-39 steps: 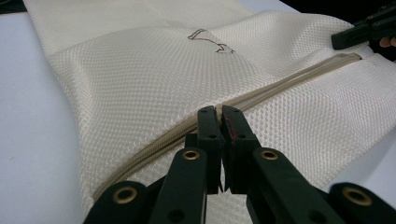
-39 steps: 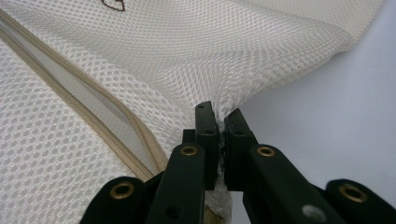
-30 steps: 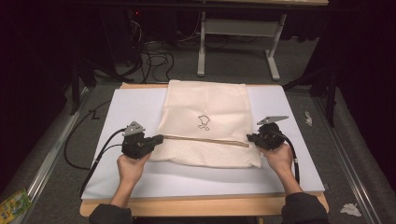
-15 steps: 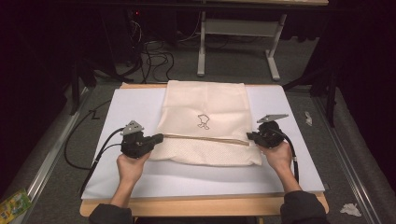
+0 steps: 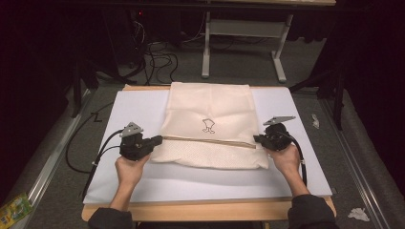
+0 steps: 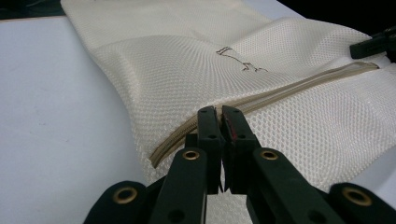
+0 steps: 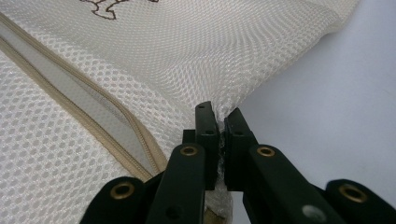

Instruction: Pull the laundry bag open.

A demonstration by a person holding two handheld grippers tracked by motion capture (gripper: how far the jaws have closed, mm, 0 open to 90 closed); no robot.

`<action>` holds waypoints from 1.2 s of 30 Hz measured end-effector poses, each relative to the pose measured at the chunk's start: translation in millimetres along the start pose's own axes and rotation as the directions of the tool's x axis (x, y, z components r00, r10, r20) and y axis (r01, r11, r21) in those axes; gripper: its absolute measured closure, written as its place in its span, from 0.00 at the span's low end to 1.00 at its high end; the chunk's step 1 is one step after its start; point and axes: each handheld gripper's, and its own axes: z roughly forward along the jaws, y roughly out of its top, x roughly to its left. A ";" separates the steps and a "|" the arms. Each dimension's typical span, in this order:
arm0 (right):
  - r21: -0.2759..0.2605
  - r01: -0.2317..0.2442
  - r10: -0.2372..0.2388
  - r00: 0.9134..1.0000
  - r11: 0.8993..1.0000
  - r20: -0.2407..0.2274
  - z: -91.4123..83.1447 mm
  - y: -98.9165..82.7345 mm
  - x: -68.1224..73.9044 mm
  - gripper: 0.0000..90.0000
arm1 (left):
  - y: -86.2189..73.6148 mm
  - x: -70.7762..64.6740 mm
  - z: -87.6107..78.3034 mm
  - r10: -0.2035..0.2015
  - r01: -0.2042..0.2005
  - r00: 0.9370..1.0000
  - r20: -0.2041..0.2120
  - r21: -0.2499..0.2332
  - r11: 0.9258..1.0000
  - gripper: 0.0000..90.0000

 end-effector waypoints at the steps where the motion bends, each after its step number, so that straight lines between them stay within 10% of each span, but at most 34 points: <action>1: 0.003 0.002 -0.002 1.000 1.000 0.007 -0.8 0.3 -0.1 0.98 | -0.4 0.0 0.3 -0.002 0.002 1.000 -0.003 -0.002 1.000 0.97; 36: -0.078 -0.047 0.050 0.998 0.996 0.045 -0.2 -8.6 -9.9 0.99 | -18.7 11.4 -28.1 -0.016 0.015 0.994 -0.109 -0.005 1.000 0.97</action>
